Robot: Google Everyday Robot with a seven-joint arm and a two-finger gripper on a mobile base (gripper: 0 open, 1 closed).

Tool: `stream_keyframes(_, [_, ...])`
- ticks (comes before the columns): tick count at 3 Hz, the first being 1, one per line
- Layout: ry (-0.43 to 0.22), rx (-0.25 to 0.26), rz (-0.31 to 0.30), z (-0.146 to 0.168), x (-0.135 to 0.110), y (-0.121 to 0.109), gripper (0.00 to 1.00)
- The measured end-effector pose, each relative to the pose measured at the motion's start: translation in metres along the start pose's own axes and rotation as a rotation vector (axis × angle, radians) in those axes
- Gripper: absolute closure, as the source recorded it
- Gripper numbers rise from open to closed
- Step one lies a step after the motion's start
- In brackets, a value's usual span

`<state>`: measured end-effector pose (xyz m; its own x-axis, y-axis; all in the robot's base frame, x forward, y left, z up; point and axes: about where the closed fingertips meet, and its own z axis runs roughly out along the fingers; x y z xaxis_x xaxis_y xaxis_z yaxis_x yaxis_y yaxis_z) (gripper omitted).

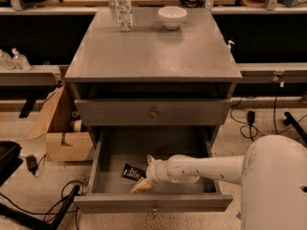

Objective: Pick rxbar chocolate from middle drawer and place on counter

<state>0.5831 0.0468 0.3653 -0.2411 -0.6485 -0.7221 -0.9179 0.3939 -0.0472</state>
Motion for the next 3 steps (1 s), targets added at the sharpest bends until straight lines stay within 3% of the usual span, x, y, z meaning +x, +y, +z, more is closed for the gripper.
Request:
stream_keyframes(1, [0.054,-0.006,-0.001,0.008,0.007,-0.002,0.00])
stream_keyframes(2, [0.172,-0.038,-0.006,0.028,0.018,-0.011,0.02])
stream_keyframes(3, [0.206,-0.056,-0.001,0.038,0.023,-0.012,0.24])
